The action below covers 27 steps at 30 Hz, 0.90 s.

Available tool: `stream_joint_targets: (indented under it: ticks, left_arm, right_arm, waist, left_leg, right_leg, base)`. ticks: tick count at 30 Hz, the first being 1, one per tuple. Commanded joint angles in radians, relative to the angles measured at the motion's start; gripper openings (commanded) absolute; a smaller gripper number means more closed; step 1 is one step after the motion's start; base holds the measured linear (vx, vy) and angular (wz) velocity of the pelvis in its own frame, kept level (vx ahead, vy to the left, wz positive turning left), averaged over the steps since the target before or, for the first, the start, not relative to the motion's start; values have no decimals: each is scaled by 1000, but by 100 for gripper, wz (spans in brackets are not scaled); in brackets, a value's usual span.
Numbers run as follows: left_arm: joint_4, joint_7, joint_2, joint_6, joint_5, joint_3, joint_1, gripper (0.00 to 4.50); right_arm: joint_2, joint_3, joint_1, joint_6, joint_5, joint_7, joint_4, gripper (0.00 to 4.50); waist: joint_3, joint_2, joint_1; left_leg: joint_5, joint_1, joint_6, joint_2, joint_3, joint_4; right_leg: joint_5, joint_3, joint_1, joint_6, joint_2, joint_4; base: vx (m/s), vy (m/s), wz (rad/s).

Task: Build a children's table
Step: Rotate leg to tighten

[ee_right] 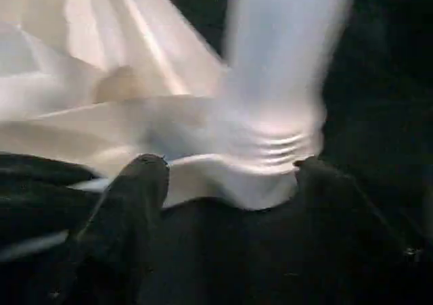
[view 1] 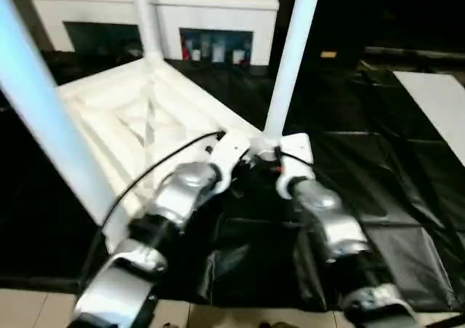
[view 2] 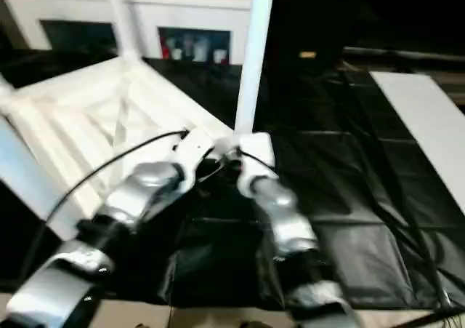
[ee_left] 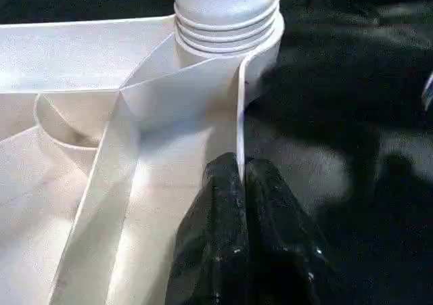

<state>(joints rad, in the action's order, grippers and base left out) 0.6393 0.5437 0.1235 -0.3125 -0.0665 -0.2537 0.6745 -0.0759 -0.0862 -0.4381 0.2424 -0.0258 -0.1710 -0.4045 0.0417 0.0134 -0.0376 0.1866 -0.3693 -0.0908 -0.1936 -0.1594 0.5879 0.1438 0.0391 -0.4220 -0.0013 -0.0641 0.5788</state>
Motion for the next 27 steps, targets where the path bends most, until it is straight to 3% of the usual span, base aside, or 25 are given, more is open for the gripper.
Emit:
stream_joint_targets:
  ticks: [1,3,4,5,9,12,13,14,17,18,25,27]
  left_arm:
    - [-43,39,18,56,17,-4,-14,0]
    - [-67,106,61,69,19,-19,-35,0]
    - [-84,155,87,63,26,-27,-49,0]
    - [-94,184,102,60,30,-32,-56,0]
    - [-192,436,201,124,71,-90,-111,0]
    - [-256,563,258,124,91,-127,-141,0]
    - [-263,574,265,121,93,-130,-144,0]
    - [-272,586,272,117,95,-134,-147,0]
    - [-287,603,285,111,101,-139,-153,0]
    - [-289,608,286,110,101,-137,-154,0]
    - [-293,608,297,112,94,-124,-162,0]
    - [-299,612,300,109,97,-124,-164,0]
  right_arm:
    - [-32,2,23,6,12,-38,59,381]
    - [-104,3,69,1,-17,-147,130,393]
    - [-147,-4,89,-5,-35,-224,157,393]
    - [-171,-8,100,-8,-45,-267,172,393]
    - [-291,-69,159,3,-124,-521,261,411]
    - [-328,-92,171,14,-151,-609,293,411]
    - [-332,-94,173,21,-158,-624,299,411]
    - [-335,-100,171,23,-160,-639,300,411]
    - [-345,-124,165,21,-154,-679,298,411]
    - [-349,-131,164,18,-147,-687,295,411]
    - [-351,-144,140,13,-127,-700,246,396]
    - [-350,-138,136,14,-127,-701,237,362]
  waist:
    - [-61,0,-6]
    - [-59,0,-5]
    - [-58,-10,-7]
    - [-57,-4,-7]
    - [-54,-9,-5]
    - [-55,-11,-4]
    - [-55,-14,-6]
    - [-54,-10,-7]
    - [-55,-13,-22]
    - [-55,-7,-24]
    - [-55,1,-22]
    - [-57,-1,-23]
  left_leg:
    - [179,5,60,-20,-7,-70]
    - [214,5,52,-20,-7,-72]
    - [228,8,52,-20,-6,-73]
    - [246,7,53,-23,-5,-74]
    - [284,7,56,-25,-3,-76]
    - [280,8,48,-29,-2,-77]
    - [270,12,51,-32,-5,-76]
    - [264,13,53,-31,-7,-75]
    - [242,17,55,-32,-12,-74]
    - [241,16,54,-31,-14,-74]
    - [236,11,49,-28,-14,-73]
    - [213,8,53,-28,-13,-72]
  right_leg:
    - [176,-29,66,-209,-53,-54]
    - [221,-30,65,-196,-54,-58]
    - [233,-30,64,-193,-54,-59]
    - [249,-31,65,-186,-56,-62]
    - [311,-31,60,-183,-58,-67]
    - [300,-31,59,-197,-58,-62]
    - [267,-33,54,-212,-56,-60]
    - [253,-33,53,-218,-54,-59]
    - [214,-32,53,-233,-54,-53]
    - [222,-31,55,-230,-55,-51]
    - [272,-30,57,-196,-62,-53]
    - [250,-30,59,-199,-62,-49]
  base:
    - [0,0,0]
    - [0,0,0]
    - [0,0,0]
    - [0,0,0]
    - [0,0,0]
    - [0,0,0]
    - [0,0,0]
    - [0,0,0]
    - [0,0,0]
    - [0,0,0]
    - [0,0,0]
    - [0,0,0]
